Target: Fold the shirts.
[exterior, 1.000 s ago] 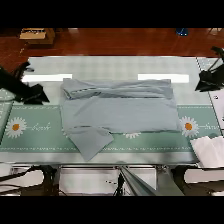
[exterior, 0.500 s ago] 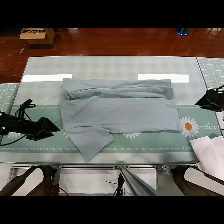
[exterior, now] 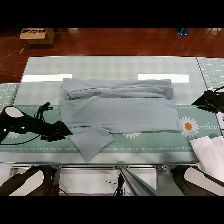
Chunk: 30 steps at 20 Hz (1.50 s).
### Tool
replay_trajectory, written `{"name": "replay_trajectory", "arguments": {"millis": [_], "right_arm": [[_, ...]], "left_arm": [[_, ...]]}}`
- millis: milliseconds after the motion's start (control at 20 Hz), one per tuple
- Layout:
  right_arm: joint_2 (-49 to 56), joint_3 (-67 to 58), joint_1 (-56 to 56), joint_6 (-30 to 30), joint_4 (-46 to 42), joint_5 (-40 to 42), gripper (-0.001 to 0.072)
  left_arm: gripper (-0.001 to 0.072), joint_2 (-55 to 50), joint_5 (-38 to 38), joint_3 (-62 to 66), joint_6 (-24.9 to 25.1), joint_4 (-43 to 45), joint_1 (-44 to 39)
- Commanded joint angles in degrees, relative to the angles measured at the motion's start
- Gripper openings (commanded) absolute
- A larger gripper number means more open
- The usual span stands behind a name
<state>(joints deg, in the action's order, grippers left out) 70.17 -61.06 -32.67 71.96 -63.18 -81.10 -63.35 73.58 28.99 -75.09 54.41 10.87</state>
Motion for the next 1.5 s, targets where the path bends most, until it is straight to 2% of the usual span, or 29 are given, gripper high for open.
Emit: {"name": "replay_trajectory", "arguments": {"millis": [0,100,150,200,250,300,350,400,600,800,1000,1150,1450], "right_arm": [[-0.1,0.1,0.0,0.0,0.2,-0.5,0.0409],[-0.1,0.1,0.0,0.0,0.2,-0.5,0.0409],[0.0,0.1,0.0,0.0,0.1,-0.5,0.0409],[-0.1,0.1,0.0,0.2,0.1,-0.7,0.0409],[-0.1,0.1,0.0,0.4,0.1,-1.0,0.0409],[0.0,0.1,0.0,0.4,0.0,-1.2,0.0409],[0.0,0.1,0.0,0.5,-0.4,-1.2,0.041],[0.0,0.1,-0.1,0.7,-1.4,-1.2,0.041],[0.0,0.6,-4.5,2.1,-7.8,-1.3,0.041],[0.0,8.6,-12.6,1.2,-1.4,-1.1,0.044],[0.0,17.3,-11.1,-1.8,-1.7,2.0,0.0445],[0.0,21.1,-11.1,-3.3,1.7,5.0,0.0445],[0.0,25.3,-11.1,-3.3,4.0,8.6,0.0425]], "left_arm": [[0.0538,-3.4,-4.9,-0.1,-2.7,-0.3,-6.3],[0.0499,-5.0,-9.3,-0.1,-3.9,-1.9,-9.4],[0.0369,-5.8,-11.8,-0.1,-3.9,-2.9,-10.7],[0.0316,-6.7,-13.7,-0.1,-3.9,-3.5,-11.9],[0.0312,-7.6,-14.1,-0.1,-3.9,-3.4,-12.9],[0.0198,-8.4,-13.9,-0.1,-3.8,-3.3,-13.3],[0.0045,-9.0,-13.4,-0.1,-3.4,-3.2,-13.3],[0.0019,-9.3,-12.9,-0.1,-3.4,-3.2,-13.3],[0.0017,-8.8,-11.6,-0.1,-3.3,-3.2,-13.2],[0.0017,-7.6,-11.2,-0.1,-2.5,-3.2,-13.3],[0.0018,-7.6,-11.2,-0.1,-2.2,-3.2,-13.3],[0.0018,-7.6,-11.2,-0.1,-1.9,-3.3,-13.3],[0.0018,-7.6,-11.2,-0.1,-1.4,-3.3,-13.3]]}}
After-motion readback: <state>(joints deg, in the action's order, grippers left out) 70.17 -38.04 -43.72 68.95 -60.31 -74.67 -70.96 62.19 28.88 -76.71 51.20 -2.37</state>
